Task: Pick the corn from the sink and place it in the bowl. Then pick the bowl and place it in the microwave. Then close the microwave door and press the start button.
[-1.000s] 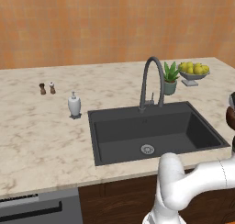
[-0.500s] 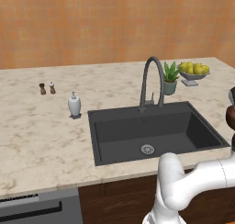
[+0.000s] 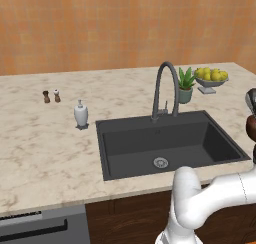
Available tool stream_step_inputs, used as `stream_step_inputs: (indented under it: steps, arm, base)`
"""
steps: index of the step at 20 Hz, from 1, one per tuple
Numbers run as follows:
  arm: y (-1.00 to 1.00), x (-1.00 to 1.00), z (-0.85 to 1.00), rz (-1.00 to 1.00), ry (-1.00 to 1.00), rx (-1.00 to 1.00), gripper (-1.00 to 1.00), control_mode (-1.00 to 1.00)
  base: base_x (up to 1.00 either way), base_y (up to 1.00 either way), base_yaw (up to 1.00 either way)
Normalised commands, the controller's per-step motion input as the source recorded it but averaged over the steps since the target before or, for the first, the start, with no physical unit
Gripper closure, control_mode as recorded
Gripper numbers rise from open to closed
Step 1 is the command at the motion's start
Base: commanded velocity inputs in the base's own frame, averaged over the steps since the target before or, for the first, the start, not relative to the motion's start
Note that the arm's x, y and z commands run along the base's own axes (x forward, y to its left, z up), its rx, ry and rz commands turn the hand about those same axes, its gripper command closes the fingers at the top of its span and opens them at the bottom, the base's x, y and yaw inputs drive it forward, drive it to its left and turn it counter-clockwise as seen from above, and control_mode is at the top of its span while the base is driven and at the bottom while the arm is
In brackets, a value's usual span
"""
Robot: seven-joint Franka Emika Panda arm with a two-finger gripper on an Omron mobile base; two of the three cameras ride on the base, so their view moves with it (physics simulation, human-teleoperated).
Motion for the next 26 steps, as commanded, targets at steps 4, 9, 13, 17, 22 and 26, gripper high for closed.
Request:
stream_step_inputs:
  steps: [4,9,13,17,22,26]
  arm:
    - [0.35,0.00,0.00,0.24,0.00,0.00,-1.00,-1.00]
    - [0.26,0.01,-0.02,0.29,0.00,0.00,-1.00,-1.00]
    - [0.26,0.05,0.00,0.29,0.00,-0.03,-1.00,-1.00]
    - [0.29,0.13,0.00,0.24,0.01,-0.09,-1.00,-1.00]
    - [0.28,0.23,-0.15,0.20,0.10,-0.09,-1.00,-1.00]
    - [0.07,0.34,-0.22,0.19,0.23,-0.04,-1.00,-1.00]
  base:
    - [0.00,0.00,0.00]
    - [0.00,0.00,0.00]
    - [0.00,0.00,0.00]
    - [0.00,0.00,0.00]
    - [0.00,0.00,0.00]
    - [0.00,0.00,0.00]
